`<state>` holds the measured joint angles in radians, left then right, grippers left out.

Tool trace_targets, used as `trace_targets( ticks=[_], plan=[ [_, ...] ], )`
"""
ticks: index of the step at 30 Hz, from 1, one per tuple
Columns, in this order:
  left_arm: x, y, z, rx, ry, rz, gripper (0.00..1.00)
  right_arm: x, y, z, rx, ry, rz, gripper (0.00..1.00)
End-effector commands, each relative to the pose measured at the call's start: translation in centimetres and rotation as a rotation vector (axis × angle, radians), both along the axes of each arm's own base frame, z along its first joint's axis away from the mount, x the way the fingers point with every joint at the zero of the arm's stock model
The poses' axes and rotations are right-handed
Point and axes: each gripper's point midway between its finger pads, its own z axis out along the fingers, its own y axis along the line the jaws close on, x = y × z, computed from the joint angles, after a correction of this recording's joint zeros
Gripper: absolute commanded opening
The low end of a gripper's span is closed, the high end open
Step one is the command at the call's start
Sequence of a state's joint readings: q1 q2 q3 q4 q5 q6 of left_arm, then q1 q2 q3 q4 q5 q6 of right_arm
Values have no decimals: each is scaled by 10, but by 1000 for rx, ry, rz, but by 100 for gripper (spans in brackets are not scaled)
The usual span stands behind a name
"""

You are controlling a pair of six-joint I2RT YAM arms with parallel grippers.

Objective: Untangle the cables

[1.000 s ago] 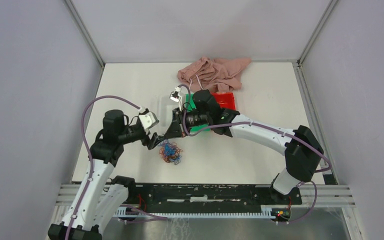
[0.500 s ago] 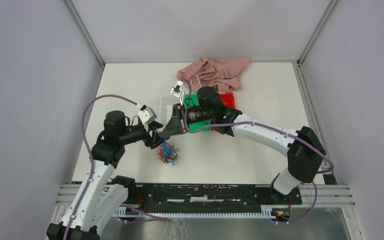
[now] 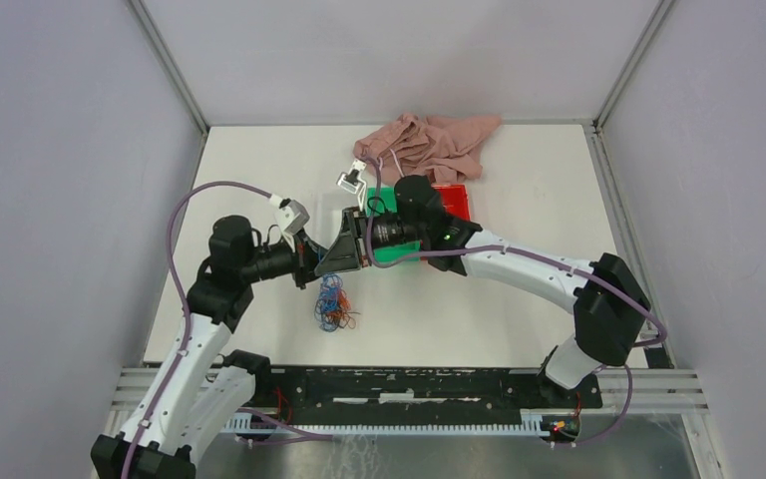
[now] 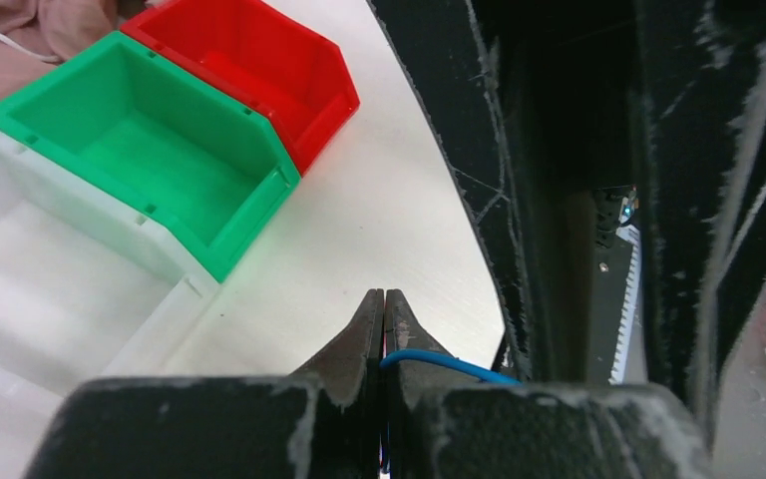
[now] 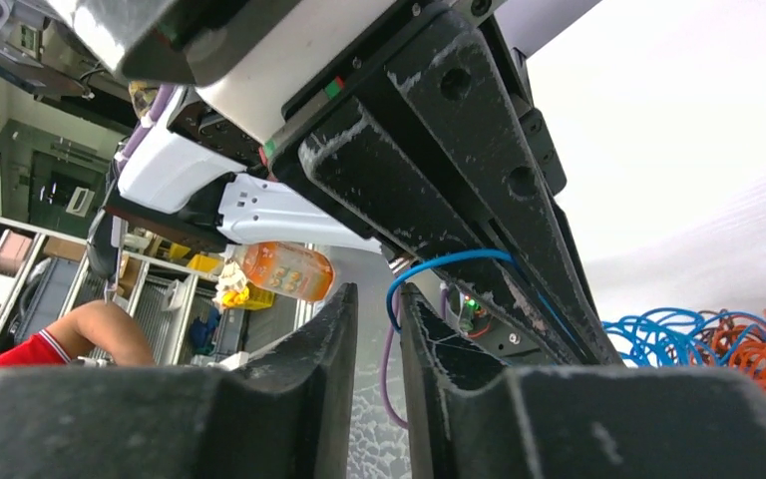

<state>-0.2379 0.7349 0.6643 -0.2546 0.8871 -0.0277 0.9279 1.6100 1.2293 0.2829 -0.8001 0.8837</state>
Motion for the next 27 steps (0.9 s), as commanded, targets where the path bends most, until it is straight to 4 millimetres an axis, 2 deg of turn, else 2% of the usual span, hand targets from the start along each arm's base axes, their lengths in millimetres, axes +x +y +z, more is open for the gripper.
trace_targets(
  ticks=[1,3,6,8,11,13,15,21,27],
  plan=[
    [-4,-7,37,-76,-15,-37,3,3,-23,38,100,-69,-27,33],
    [-2,-8,48,-77,-36,-39,3,17,-40,41,99,-92,-104,42],
    [-1,-9,68,-92,-60,-45,3,40,-68,27,39,-145,-252,52],
    [-2,-10,78,-107,-60,-49,3,53,-82,5,-45,-184,-344,59],
    [-4,-11,87,-126,-63,-53,3,65,-90,-26,-130,-195,-418,62],
    [-5,-11,89,-135,-57,-53,3,68,-83,-30,-104,-169,-419,63],
    [-6,-11,91,-141,-50,-51,3,71,-70,-23,-45,-150,-409,67],
    [-7,-11,101,-155,-52,-44,3,71,-34,-9,43,-181,-387,68],
    [-2,-8,105,-155,-68,-2,3,59,-22,-17,69,-173,-389,68]
  ],
)
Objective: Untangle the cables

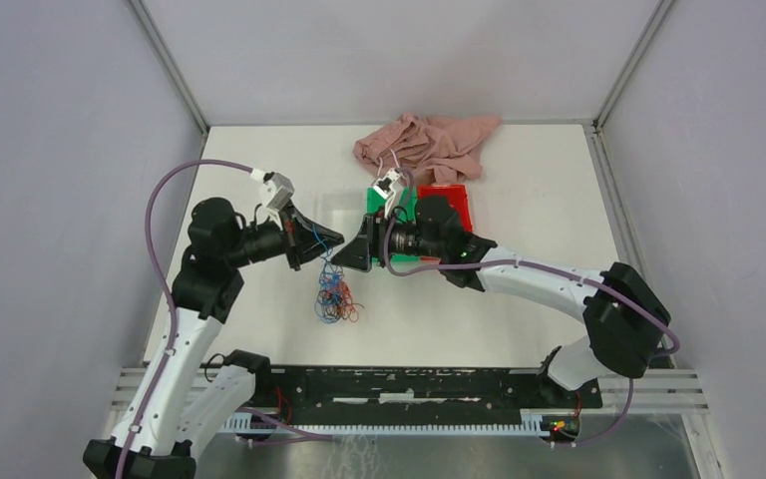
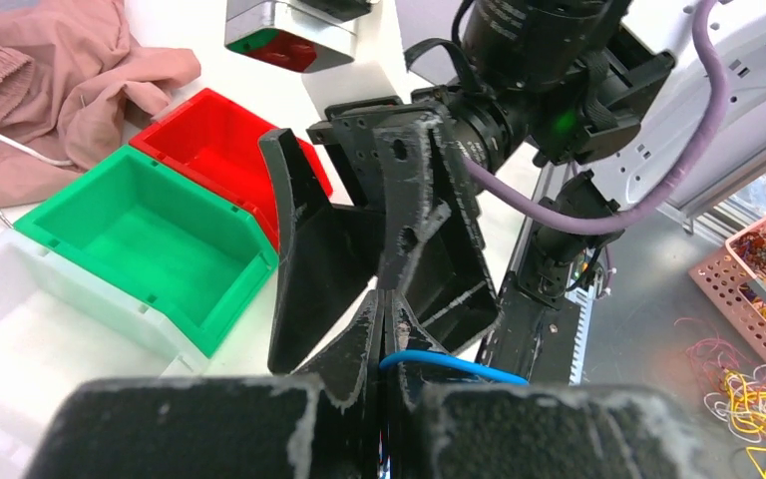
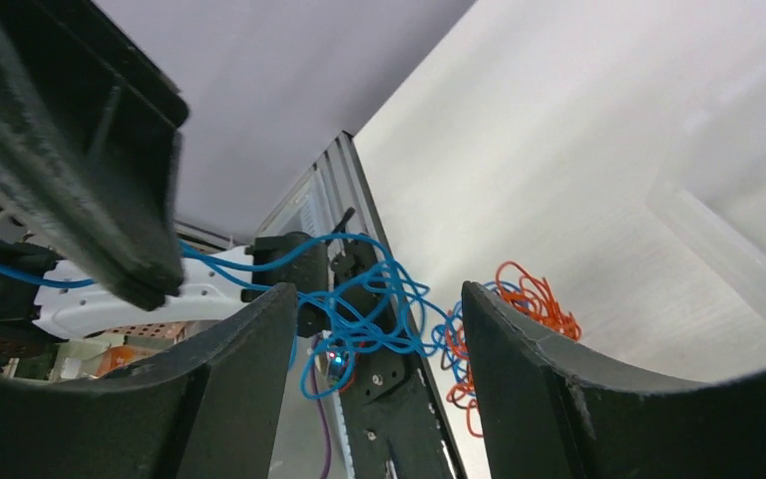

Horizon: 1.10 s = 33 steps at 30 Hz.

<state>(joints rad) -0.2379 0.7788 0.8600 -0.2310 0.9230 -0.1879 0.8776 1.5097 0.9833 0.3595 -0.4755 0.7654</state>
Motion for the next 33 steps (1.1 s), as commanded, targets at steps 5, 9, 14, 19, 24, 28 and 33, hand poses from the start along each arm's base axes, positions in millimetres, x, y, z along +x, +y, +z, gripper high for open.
trace_targets(
  ticks=[5,9,14,19,24,28,33],
  plan=[
    [-2,1,32,-61,-48,31,3,-5,18,35,138,-89,-27,68],
    [0,1,37,-81,-49,48,3,-11,33,30,128,-114,-26,70],
    [-3,0,43,-95,-45,34,3,8,41,4,6,-136,-190,69],
    [-12,-3,58,-128,-33,-5,3,32,43,-2,-27,-167,-327,68],
    [-25,-6,69,-156,-2,-51,3,38,57,-17,-62,-228,-351,68],
    [-28,-3,91,-166,-71,-37,3,42,60,-60,-129,-192,-363,63],
    [-26,-2,126,-182,-145,-24,3,40,52,-107,-181,-128,-385,56]
  ],
)
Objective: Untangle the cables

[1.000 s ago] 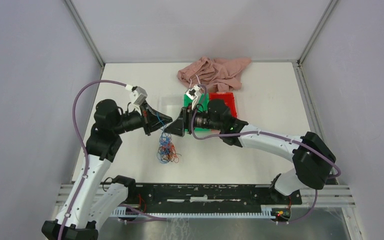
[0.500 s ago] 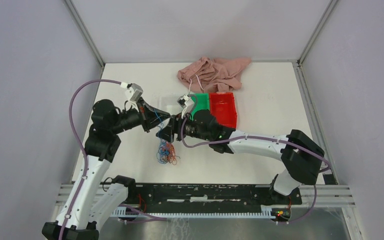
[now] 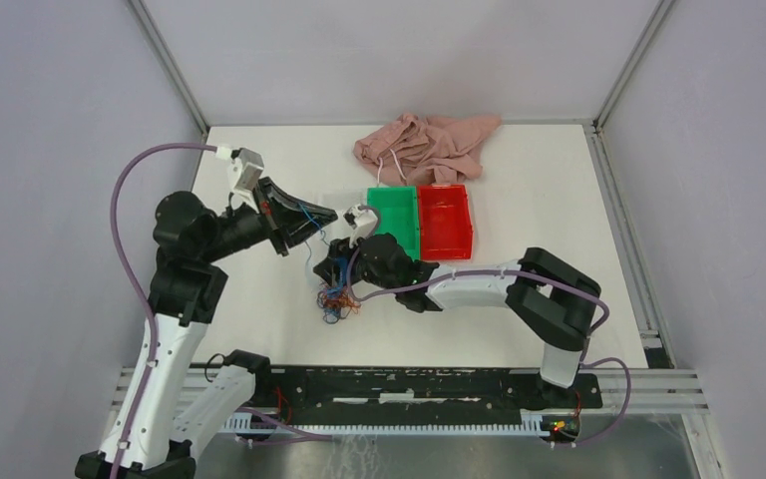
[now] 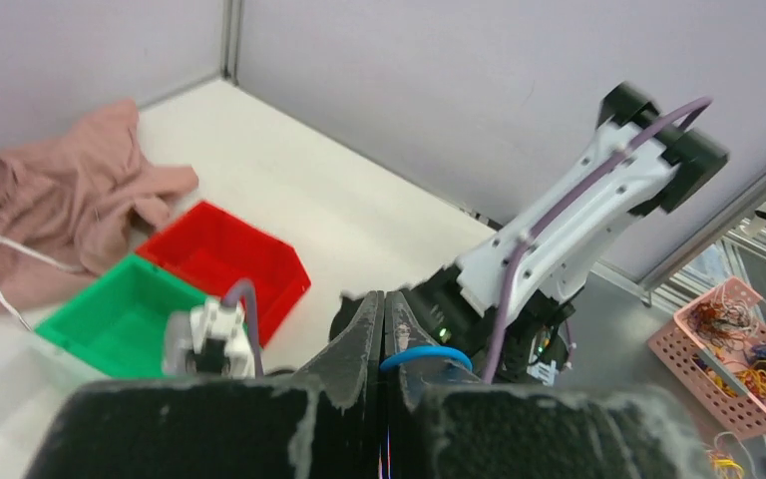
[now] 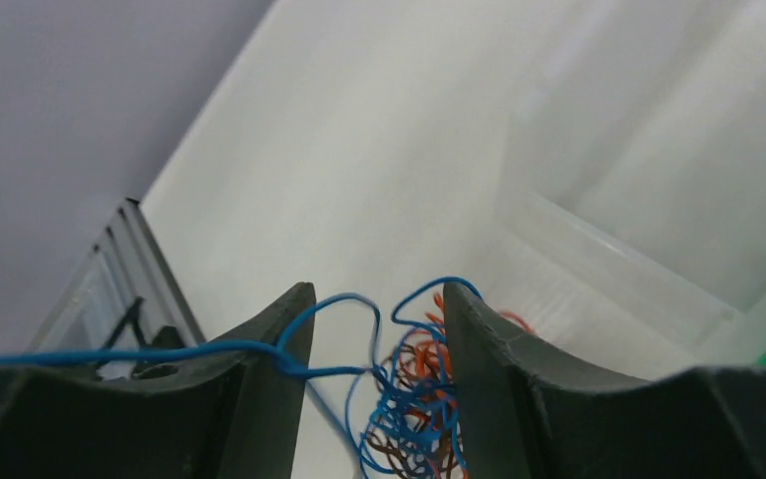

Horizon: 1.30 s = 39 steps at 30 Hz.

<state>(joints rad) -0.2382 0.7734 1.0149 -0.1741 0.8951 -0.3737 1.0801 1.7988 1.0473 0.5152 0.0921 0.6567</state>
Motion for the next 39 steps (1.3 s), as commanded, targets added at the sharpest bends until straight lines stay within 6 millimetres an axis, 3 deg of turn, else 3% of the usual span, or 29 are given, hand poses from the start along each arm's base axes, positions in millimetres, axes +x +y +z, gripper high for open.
trace_targets(
  ticks=[1,10,12,14,16,21,25,28,31,34,39],
  plan=[
    [-15,-2,58,-56,-125,-46,3,4,-8,-30,-23,33,-57,55],
    [-13,2,129,-87,-321,-8,3,-2,-23,-70,-75,91,-81,54],
    [-12,3,139,-91,-348,2,3,-6,-28,-78,-86,103,-82,54],
    [-12,3,141,-93,-346,1,3,-8,-34,-73,-77,97,-84,56],
    [-10,2,132,-83,-327,4,3,-6,-41,-49,-50,69,-93,62],
    [-8,5,89,-34,-257,25,3,-7,-69,61,52,-110,-91,79],
    [-8,8,54,11,-220,45,3,-24,-85,123,47,-235,15,87],
    [-8,11,36,43,-218,64,3,-43,-96,142,3,-294,110,88],
    [-8,11,27,48,-192,59,3,-55,-112,149,-37,-314,145,89],
    [-8,11,14,58,-174,57,3,-72,-124,169,26,-361,188,89],
    [-6,10,-9,88,-140,47,3,-109,-113,201,136,-421,398,89]
  ],
)
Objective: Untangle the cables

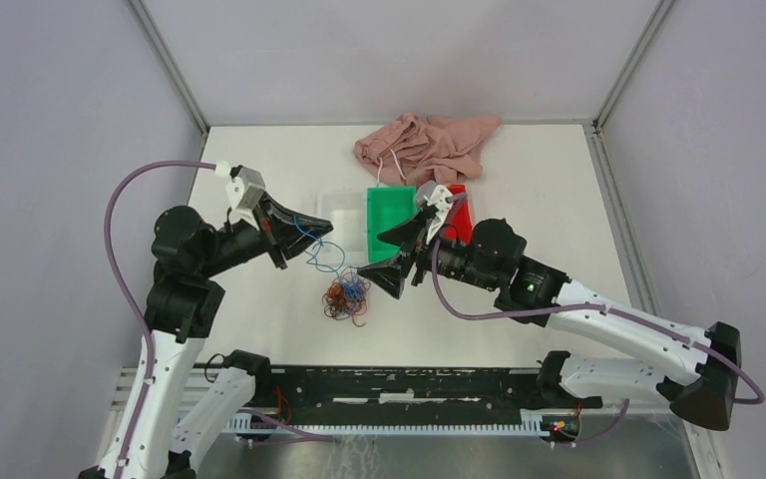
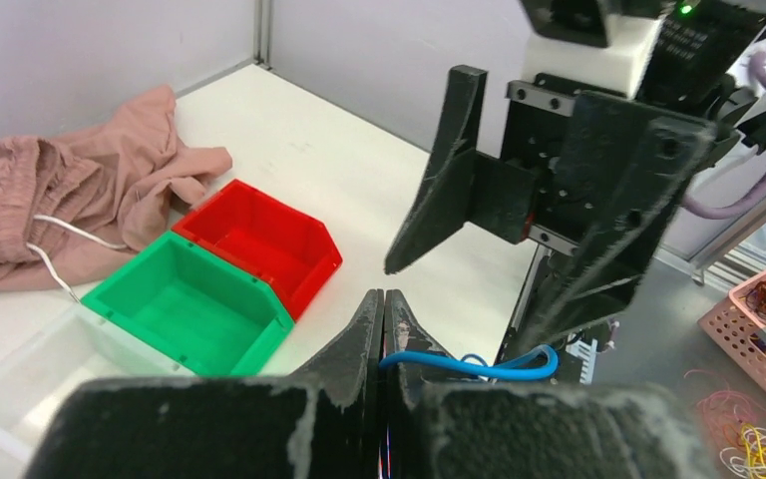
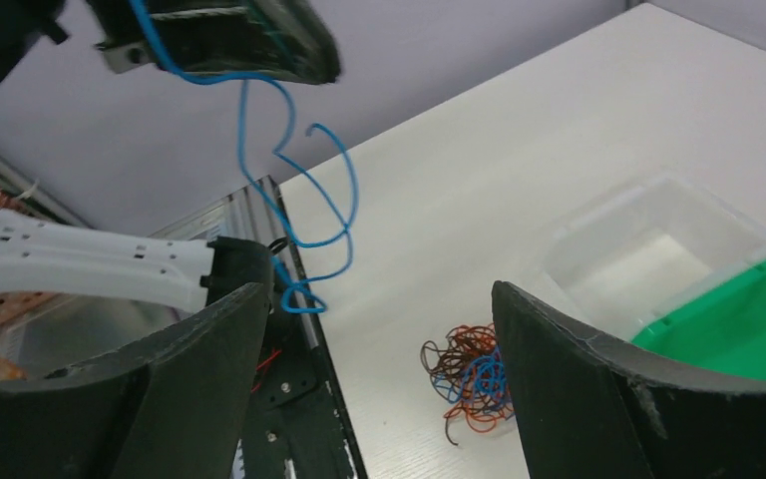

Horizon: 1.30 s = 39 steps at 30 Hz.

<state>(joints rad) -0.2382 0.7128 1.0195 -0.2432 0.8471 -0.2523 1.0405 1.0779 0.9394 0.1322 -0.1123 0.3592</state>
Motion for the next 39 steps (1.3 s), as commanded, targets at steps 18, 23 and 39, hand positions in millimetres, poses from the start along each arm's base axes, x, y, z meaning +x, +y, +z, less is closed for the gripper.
trace_targets(
  ticks=[18,23,39],
  plan=[
    [3,1,-4,4,-13,12,3,-15,102,56,308,-42,369,85],
    [2,1,-2,-10,-3,14,3,-4,108,57,381,-24,322,69],
    [17,18,-14,98,-2,149,99,68,38,-5,155,169,3,0]
  ],
)
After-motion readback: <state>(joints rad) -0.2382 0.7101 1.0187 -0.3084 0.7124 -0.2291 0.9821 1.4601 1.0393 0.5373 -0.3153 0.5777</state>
